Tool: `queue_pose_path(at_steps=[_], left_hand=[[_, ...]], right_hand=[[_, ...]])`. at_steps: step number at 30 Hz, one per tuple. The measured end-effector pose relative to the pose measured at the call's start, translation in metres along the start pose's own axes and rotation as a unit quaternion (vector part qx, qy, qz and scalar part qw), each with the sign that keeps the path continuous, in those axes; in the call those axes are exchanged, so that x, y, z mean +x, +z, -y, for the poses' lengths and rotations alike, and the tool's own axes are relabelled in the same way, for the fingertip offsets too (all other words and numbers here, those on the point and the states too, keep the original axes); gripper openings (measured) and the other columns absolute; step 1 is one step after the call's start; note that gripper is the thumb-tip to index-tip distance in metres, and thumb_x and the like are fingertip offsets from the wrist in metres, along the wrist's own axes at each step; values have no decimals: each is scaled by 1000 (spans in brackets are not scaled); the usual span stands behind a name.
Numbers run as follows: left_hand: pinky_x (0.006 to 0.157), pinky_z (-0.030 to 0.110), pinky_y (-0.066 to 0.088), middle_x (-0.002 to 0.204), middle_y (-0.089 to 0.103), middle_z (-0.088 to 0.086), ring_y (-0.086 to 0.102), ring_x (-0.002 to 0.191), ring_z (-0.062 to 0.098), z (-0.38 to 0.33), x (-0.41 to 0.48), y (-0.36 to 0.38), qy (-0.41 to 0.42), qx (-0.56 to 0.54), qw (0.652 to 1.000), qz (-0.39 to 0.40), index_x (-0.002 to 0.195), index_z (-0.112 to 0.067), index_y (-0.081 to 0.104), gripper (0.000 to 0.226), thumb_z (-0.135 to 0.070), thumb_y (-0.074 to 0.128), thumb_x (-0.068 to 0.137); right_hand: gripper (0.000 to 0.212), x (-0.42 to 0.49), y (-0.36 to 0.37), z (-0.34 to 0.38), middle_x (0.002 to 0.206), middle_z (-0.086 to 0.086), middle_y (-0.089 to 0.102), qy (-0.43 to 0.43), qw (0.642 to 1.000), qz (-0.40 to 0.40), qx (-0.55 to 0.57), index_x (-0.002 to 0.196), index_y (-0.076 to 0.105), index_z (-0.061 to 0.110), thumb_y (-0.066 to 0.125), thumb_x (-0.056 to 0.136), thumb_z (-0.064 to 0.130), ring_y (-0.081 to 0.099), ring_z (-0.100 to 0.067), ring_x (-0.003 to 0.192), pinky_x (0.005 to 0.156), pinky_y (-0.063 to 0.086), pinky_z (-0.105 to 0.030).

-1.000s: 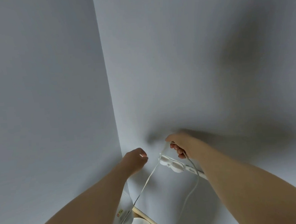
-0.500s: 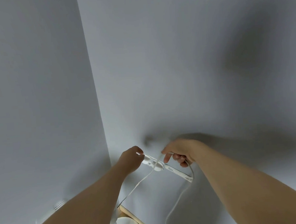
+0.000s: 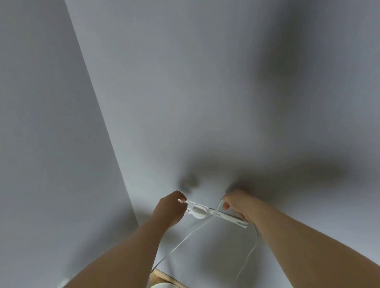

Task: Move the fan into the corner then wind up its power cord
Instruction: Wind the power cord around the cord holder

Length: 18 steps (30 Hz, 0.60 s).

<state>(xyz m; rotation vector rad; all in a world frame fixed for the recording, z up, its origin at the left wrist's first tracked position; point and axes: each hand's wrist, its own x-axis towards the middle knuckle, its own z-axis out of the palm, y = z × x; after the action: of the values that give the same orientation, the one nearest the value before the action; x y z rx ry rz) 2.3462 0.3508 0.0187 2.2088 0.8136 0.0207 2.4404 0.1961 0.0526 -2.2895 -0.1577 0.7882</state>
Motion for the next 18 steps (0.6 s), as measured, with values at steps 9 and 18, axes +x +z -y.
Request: queue_pose_path(at_steps=[9, 18], left_hand=[[52, 17, 39, 103, 58, 5, 52, 67, 13, 21, 35, -19, 84, 31, 991, 99, 117, -22, 59, 35, -12, 37, 91], [75, 20, 38, 121, 61, 7, 52, 91, 17, 28, 57, -16, 122, 48, 974, 183, 111, -18, 62, 23, -19, 50, 92]], right_hand=[[21, 8, 31, -1, 54, -2, 28, 149, 963, -67, 215, 70, 41, 12, 39, 90, 10, 21, -13, 44, 35, 19, -12], [29, -2, 57, 8, 47, 0, 26, 170, 957, -63, 228, 61, 50, 7, 37, 87, 10, 19, -13, 41, 42, 17, -16]])
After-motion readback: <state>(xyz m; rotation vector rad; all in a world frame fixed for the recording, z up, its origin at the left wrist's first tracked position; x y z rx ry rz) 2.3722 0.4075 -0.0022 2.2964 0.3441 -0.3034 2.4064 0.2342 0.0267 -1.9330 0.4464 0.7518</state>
